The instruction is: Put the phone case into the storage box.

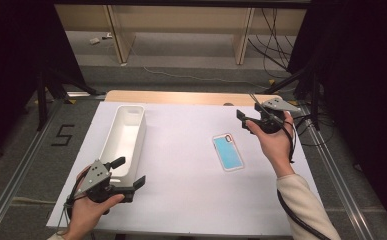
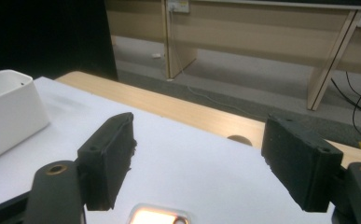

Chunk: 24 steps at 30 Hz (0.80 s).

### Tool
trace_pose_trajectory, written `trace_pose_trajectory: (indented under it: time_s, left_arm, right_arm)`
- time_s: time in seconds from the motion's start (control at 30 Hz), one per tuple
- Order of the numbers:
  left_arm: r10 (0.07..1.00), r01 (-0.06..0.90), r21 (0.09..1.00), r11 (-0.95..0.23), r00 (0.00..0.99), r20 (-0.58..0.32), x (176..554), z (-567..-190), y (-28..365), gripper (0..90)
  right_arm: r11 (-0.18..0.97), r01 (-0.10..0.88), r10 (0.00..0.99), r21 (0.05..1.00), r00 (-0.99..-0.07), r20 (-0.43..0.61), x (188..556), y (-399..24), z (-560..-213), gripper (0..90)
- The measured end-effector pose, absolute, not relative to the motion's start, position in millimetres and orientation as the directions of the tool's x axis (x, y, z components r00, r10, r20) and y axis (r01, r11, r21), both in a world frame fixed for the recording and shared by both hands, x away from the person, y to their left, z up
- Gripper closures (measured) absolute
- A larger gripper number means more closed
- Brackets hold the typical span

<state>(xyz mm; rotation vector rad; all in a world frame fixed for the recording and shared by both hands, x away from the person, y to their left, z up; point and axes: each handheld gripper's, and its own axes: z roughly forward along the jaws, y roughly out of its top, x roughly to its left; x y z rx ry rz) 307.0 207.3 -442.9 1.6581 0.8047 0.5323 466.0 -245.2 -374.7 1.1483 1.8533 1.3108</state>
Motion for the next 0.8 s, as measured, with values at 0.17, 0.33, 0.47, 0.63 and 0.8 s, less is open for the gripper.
trace_pose_trajectory:
  time_s: [0.17, 0.33, 0.47, 0.63, 0.8]
  left_arm:
    - [0.745, 0.222, 0.970, -0.095, 0.663, -0.079, 307, -443, 207, 6.2]
    - [0.746, 0.223, 0.969, -0.102, 0.662, -0.074, 306, -442, 207, 6.2]
    - [0.742, 0.221, 0.970, -0.097, 0.665, -0.078, 307, -443, 207, 6.2]
    - [0.744, 0.226, 0.969, -0.100, 0.664, -0.078, 306, -443, 207, 6.3]
    - [0.741, 0.224, 0.970, -0.092, 0.667, -0.084, 306, -443, 206, 6.3]
  right_arm:
    - [0.205, 0.417, 0.888, 0.886, -0.460, 0.011, 472, -237, -382, 29.7]
    - [0.303, 0.617, 0.874, 0.726, -0.483, 0.045, 481, -225, -404, 32.9]
    - [0.363, 0.667, 0.863, 0.651, -0.504, 0.035, 488, -222, -418, 38.7]
    - [0.376, 0.732, 0.857, 0.568, -0.508, 0.088, 491, -221, -423, 42.3]
    - [0.362, 0.785, 0.879, 0.502, -0.467, 0.097, 494, -221, -429, 46.5]
